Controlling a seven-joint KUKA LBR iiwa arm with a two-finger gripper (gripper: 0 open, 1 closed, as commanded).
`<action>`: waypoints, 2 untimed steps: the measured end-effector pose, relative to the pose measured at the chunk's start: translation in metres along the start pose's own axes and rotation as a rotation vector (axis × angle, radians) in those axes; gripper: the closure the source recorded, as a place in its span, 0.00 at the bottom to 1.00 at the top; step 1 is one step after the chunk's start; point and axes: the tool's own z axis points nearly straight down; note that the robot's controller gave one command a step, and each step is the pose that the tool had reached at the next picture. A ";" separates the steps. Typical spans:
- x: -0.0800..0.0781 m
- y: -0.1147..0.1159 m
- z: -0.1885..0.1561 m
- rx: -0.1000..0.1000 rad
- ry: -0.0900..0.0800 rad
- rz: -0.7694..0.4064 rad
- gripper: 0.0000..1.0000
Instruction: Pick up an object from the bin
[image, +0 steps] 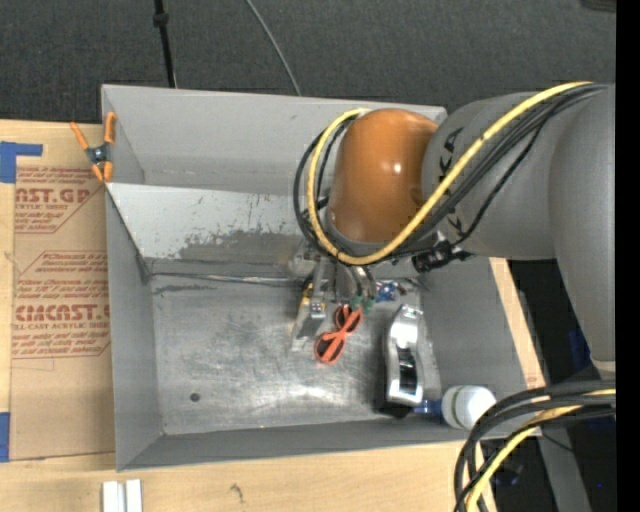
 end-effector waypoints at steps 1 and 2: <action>-0.002 -0.007 -0.011 -0.008 0.000 -0.147 0.00; -0.005 -0.040 -0.010 -0.002 -0.002 -0.349 0.00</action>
Offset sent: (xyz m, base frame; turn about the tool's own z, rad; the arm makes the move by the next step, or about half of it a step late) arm -0.0006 -0.0464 0.0040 -0.1318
